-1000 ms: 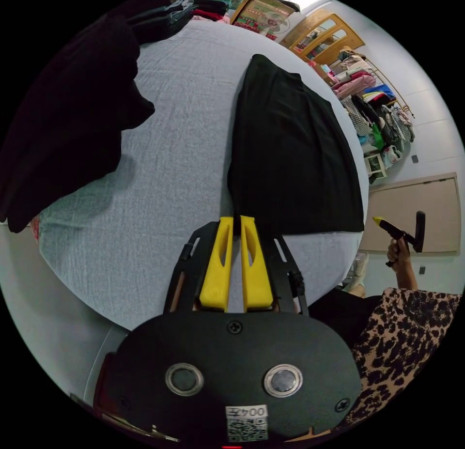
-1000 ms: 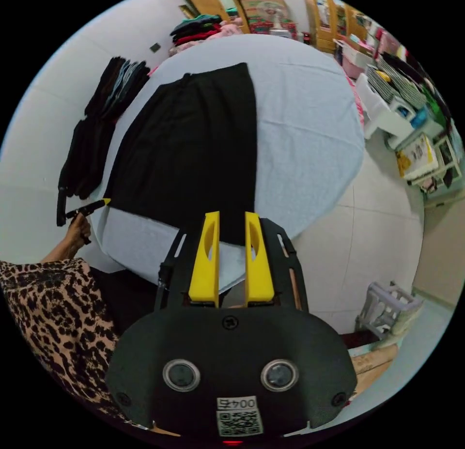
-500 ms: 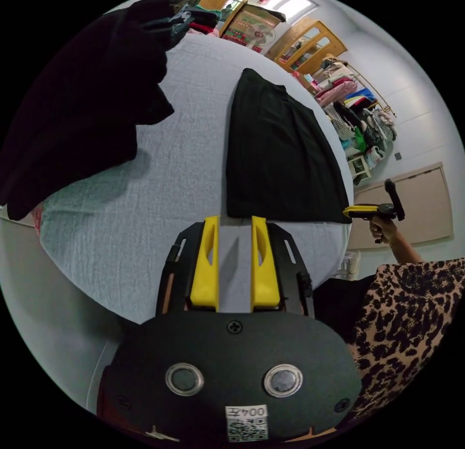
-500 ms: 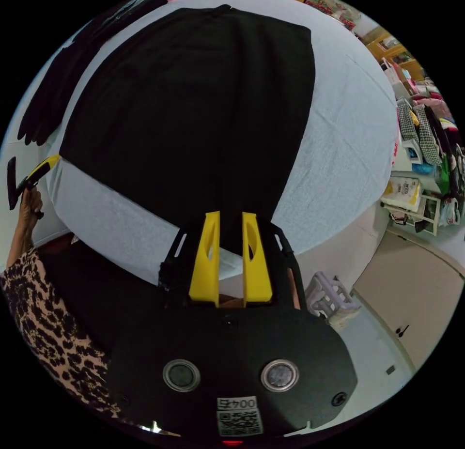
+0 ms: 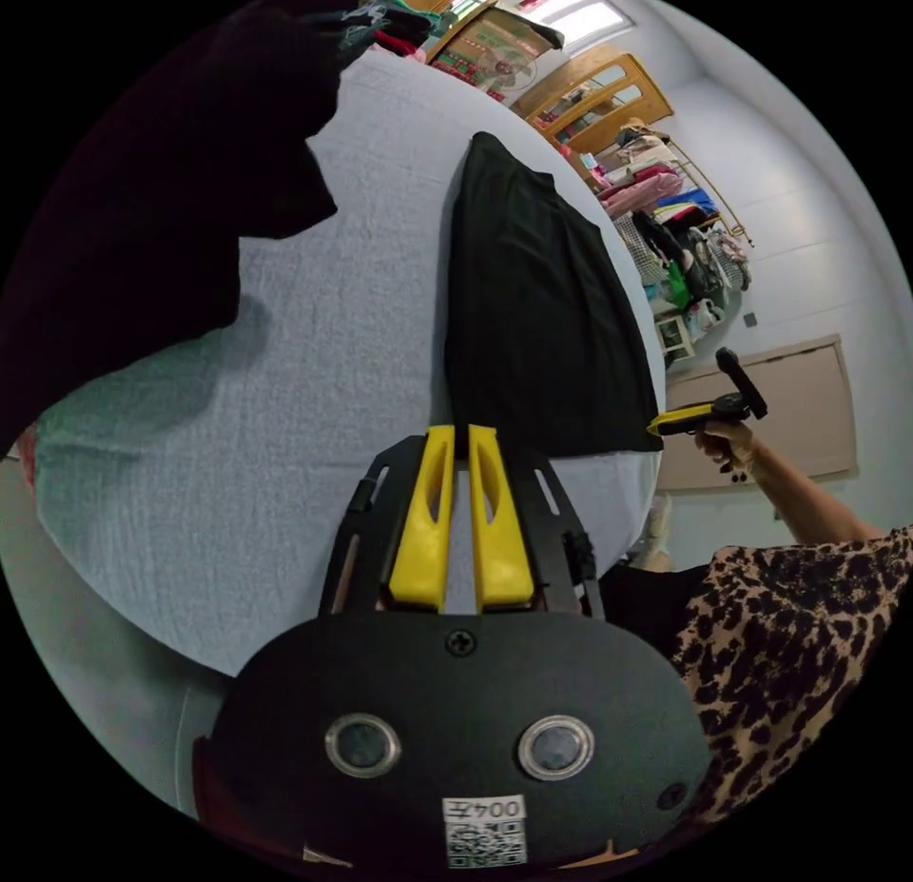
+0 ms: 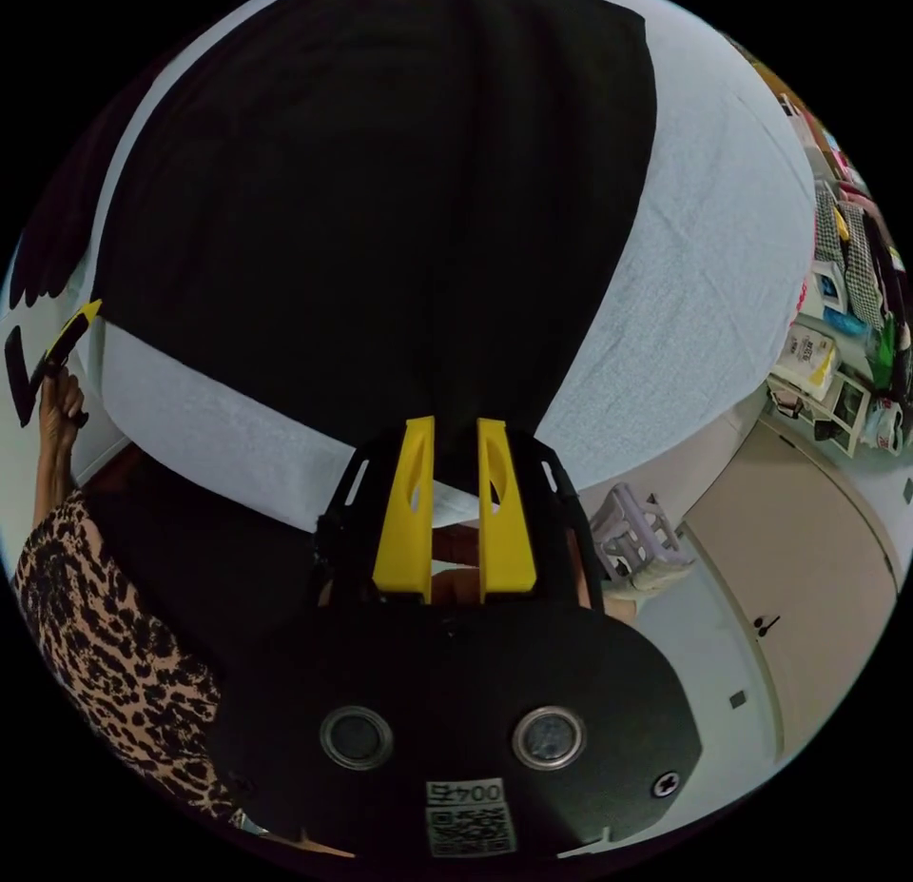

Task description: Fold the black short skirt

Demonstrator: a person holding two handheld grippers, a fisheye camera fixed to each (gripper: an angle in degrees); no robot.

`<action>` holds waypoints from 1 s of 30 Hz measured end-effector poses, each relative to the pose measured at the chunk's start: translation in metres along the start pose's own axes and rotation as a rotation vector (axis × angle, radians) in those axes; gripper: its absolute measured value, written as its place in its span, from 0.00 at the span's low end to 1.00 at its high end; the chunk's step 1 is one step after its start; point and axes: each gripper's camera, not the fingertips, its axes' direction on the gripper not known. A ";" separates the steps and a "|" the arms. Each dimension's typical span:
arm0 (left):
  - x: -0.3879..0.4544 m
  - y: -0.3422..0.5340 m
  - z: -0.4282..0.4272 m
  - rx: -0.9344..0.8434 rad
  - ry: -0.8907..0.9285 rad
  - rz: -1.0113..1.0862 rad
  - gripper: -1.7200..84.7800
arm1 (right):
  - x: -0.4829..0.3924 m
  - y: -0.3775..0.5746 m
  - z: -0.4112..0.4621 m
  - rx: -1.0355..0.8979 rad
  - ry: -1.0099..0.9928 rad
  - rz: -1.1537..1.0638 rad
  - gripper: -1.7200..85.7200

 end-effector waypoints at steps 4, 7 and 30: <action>0.014 -0.004 0.006 -0.040 -0.138 0.061 0.06 | 0.006 -0.019 -0.011 -0.044 -0.003 -0.012 0.11; -0.005 -0.005 0.007 -0.014 -0.008 0.013 0.06 | 0.011 -0.028 -0.018 -0.062 -0.006 -0.004 0.11; 0.136 -0.250 0.087 0.085 -0.183 0.433 0.12 | 0.100 0.007 -0.047 0.139 -0.027 -0.036 0.09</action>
